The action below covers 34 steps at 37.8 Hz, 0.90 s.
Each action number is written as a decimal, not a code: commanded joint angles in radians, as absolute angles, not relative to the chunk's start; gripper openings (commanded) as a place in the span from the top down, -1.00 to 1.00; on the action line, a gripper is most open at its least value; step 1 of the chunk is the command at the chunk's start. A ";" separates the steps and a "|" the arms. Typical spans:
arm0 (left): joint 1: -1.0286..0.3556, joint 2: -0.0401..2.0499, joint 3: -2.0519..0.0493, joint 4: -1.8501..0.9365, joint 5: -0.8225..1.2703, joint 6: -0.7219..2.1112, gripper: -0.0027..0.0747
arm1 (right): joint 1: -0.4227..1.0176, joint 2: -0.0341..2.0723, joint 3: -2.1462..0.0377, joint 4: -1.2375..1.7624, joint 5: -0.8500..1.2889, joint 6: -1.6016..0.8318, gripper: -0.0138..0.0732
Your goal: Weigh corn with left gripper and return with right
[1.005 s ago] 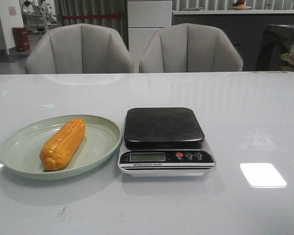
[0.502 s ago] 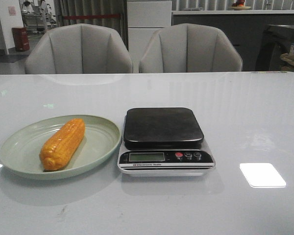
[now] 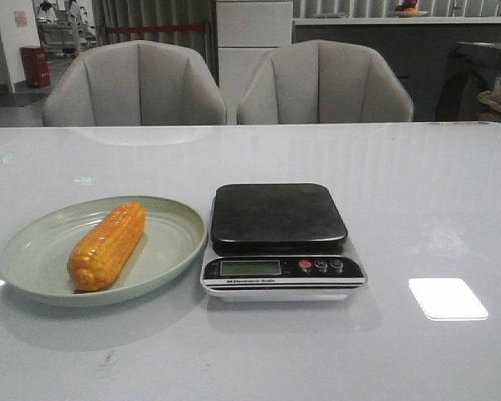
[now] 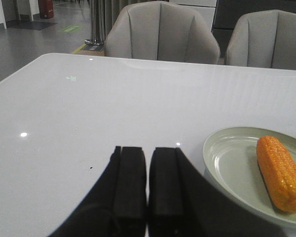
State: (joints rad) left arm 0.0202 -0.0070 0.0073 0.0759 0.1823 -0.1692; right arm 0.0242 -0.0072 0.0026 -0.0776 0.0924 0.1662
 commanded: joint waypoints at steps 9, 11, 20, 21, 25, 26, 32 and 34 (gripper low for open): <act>0.020 -0.026 0.039 0.070 0.101 -0.170 0.64 | 0.014 -0.029 0.036 -0.091 -0.067 0.155 0.23; 0.020 -0.026 0.039 0.070 0.101 -0.170 0.64 | 0.014 -0.029 0.036 -0.091 -0.066 0.155 0.23; 0.020 -0.026 0.039 0.070 0.101 -0.170 0.64 | 0.014 -0.029 0.036 -0.091 -0.066 0.155 0.23; 0.020 -0.026 0.039 0.070 0.101 -0.170 0.64 | 0.014 -0.029 0.036 -0.091 -0.066 0.155 0.23; 0.020 -0.026 0.039 0.070 0.101 -0.170 0.64 | 0.014 -0.029 0.036 -0.091 -0.066 0.155 0.23; 0.020 -0.026 0.039 0.070 0.101 -0.170 0.64 | 0.014 -0.029 0.036 -0.091 -0.066 0.155 0.23; 0.020 -0.026 0.039 0.070 0.101 -0.170 0.64 | 0.014 -0.029 0.036 -0.091 -0.066 0.155 0.23; 0.020 -0.026 0.039 0.070 0.101 -0.170 0.64 | 0.014 -0.029 0.036 -0.091 -0.066 0.155 0.23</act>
State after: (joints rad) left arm 0.0202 -0.0070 0.0073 0.0743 0.1804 -0.1670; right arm 0.0201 -0.0097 0.0253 -0.0776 0.0220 0.1662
